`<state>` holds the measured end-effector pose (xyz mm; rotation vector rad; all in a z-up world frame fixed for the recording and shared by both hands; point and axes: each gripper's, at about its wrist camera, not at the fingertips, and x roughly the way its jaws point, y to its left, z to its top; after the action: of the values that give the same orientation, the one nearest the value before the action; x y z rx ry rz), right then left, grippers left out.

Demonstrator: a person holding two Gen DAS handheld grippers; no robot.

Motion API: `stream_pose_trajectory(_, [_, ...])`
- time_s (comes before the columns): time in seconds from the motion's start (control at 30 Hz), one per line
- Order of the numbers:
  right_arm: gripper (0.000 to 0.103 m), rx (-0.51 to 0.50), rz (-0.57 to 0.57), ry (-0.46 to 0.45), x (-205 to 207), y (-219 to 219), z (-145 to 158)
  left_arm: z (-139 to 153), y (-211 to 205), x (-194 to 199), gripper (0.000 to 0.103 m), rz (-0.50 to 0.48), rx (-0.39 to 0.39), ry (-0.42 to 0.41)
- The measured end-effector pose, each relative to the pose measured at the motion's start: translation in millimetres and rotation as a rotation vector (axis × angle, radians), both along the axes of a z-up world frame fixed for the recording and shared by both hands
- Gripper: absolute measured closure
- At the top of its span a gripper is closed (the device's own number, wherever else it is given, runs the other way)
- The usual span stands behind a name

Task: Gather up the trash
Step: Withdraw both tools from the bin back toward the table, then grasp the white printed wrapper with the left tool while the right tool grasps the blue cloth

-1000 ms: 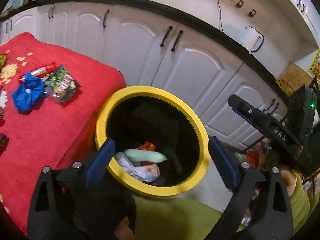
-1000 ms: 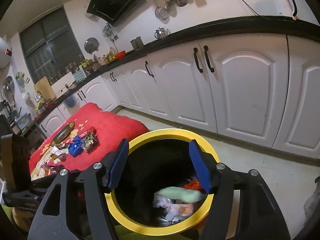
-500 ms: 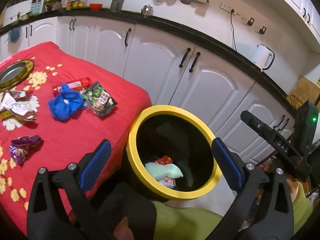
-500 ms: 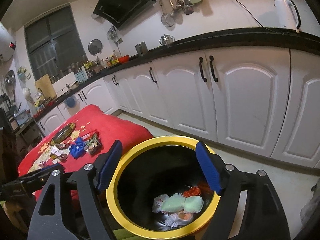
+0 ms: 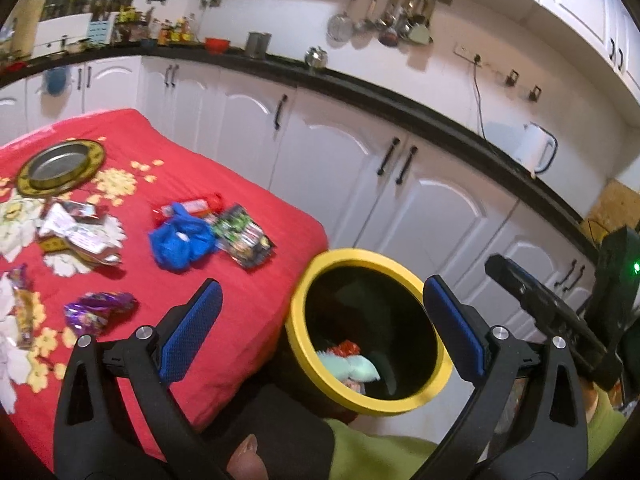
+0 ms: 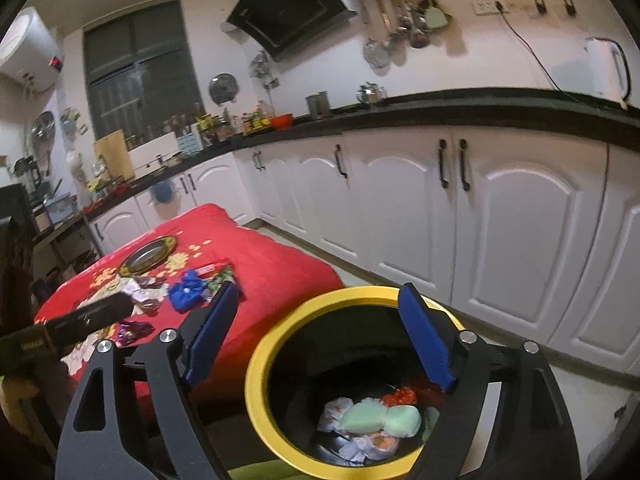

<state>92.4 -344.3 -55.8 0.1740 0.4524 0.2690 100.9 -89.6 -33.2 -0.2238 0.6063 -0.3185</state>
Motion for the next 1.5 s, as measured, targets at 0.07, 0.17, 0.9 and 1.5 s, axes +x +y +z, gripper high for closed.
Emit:
stream_pose_trajectory(0.07, [0.022, -0.006, 0.025, -0.005, -0.3, 10.9, 2.7, 2.6, 8.6, -1.3, 0.011, 0.026, -0.006, -0.012])
stream_pose_trajectory(0.17, [0.022, -0.018, 0.065, -0.009, -0.1, 29.2, 6.2, 6.7, 22.0, -2.7, 0.011, 0.063, -0.024, -0.024])
stream_pose_trajectory(0.9, [0.017, -0.085, 0.279, -0.01, 12.4, 130.5, 23.9, 22.4, 119.5, -10.0, 0.011, 0.304, -0.098, -0.095])
stream_pose_trajectory(1.5, [0.017, -0.166, 0.414, 0.012, 34.8, 190.3, 8.3, 10.1, 176.1, 4.1, 0.011, 0.43, -0.114, -0.038])
